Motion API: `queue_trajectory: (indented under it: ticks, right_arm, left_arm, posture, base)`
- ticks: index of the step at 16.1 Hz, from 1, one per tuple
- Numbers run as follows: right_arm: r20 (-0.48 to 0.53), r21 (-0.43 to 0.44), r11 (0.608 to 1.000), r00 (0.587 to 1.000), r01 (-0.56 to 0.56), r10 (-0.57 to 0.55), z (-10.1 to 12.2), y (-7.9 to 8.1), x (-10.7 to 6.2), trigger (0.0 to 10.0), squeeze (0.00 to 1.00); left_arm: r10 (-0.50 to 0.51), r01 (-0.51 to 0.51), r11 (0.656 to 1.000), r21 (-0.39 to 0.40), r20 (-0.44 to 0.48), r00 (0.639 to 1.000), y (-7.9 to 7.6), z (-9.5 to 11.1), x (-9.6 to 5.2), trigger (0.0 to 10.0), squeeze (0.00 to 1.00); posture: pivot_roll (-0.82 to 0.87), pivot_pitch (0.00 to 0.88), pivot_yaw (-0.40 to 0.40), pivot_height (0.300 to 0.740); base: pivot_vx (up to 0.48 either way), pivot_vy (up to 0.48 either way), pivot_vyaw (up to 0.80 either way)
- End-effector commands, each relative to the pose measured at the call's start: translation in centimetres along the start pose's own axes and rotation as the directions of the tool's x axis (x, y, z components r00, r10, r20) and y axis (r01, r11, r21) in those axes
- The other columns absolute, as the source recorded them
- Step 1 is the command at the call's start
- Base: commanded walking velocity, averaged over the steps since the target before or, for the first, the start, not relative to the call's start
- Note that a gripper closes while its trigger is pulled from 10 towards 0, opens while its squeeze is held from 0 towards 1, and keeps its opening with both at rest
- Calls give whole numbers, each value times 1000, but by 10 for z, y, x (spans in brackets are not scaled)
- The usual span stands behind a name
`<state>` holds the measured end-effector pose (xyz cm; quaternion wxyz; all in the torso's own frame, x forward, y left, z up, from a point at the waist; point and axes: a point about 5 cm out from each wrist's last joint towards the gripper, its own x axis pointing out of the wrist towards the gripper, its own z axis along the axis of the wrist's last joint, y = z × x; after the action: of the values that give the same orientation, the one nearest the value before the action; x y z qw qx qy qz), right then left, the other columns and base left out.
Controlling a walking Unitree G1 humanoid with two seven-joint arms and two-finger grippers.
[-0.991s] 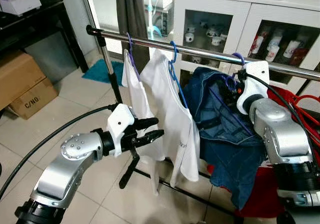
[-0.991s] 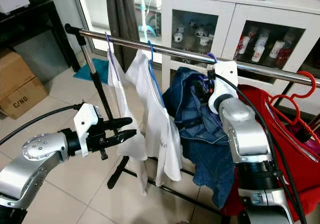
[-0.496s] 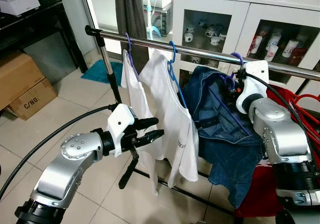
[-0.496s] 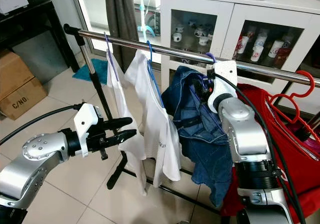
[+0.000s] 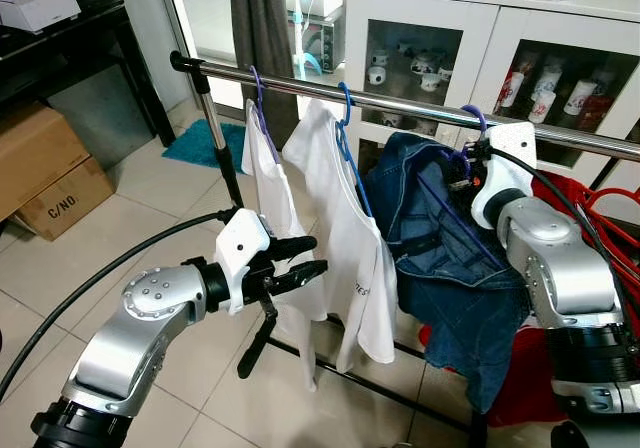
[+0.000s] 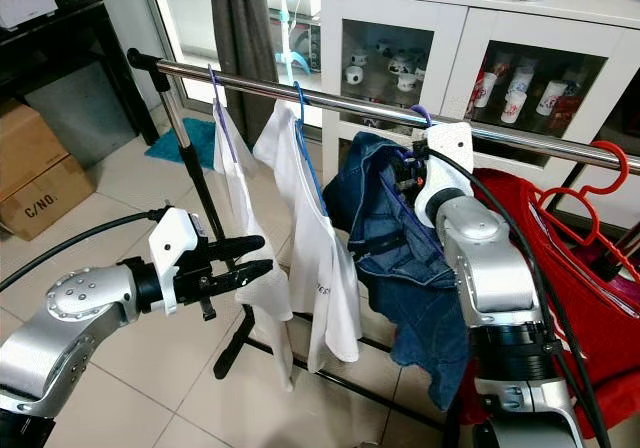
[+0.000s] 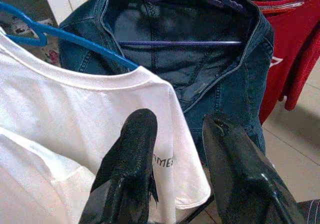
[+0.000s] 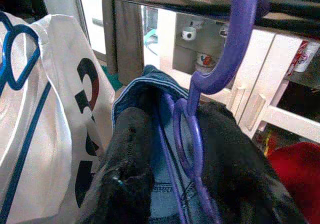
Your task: Hang hanger
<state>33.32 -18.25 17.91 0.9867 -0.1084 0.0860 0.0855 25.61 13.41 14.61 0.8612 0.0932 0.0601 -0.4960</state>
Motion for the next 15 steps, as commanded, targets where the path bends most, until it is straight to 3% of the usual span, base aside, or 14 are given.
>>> queue_trajectory:
  ticks: [1,5,6,8,9,10,12,13,15]
  right_arm:
    - [-14,-3,1000,1000,-19,19,-5,5,2,0,0]
    - [-54,5,1000,998,-10,10,-11,4,9,549,0]
    - [-61,4,1000,998,-7,8,-12,4,10,1176,0]
    - [-76,5,1000,997,-6,7,-14,4,12,3686,0]
    - [-77,6,1000,997,-8,8,-14,4,12,3725,0]
    - [-79,6,1000,997,-9,10,-14,4,13,3608,0]
    - [-78,10,1000,997,-9,10,-14,3,13,1882,0]
    - [-76,11,1000,997,-10,10,-14,3,13,0,0]
    - [-72,16,1000,997,-12,13,-14,3,13,0,0]
  left_arm:
    - [-9,9,1000,15,-4,1000,0,1,2,10000,0]
    - [-8,8,1000,16,-8,1000,1,1,1,10000,0]
    - [-8,9,1000,16,-9,1000,1,1,1,10000,0]
    - [-9,9,1000,18,-12,1000,1,1,1,10000,0]
    - [-8,9,1000,19,-12,1000,1,1,1,10000,0]
    - [-9,9,1000,19,-14,1000,1,1,1,10000,0]
    - [-9,9,1000,20,-15,1000,2,1,1,10000,0]
    - [-9,9,1000,21,-16,1000,2,1,1,10000,0]
    - [-10,10,1000,21,-16,1000,2,1,2,10000,0]
  posture:
    - [-52,2,52,740]
    - [-49,7,51,740]
    - [-49,7,51,740]
    - [-47,8,50,740]
    - [-45,9,50,740]
    - [-45,10,51,740]
    - [-46,10,52,740]
    - [-46,10,52,740]
    - [-48,10,53,740]
  base:
    - [0,0,0]
    - [0,0,0]
    - [0,0,0]
    - [0,0,0]
    - [0,0,0]
    - [0,0,0]
    - [0,0,0]
    - [0,0,0]
    - [0,0,0]
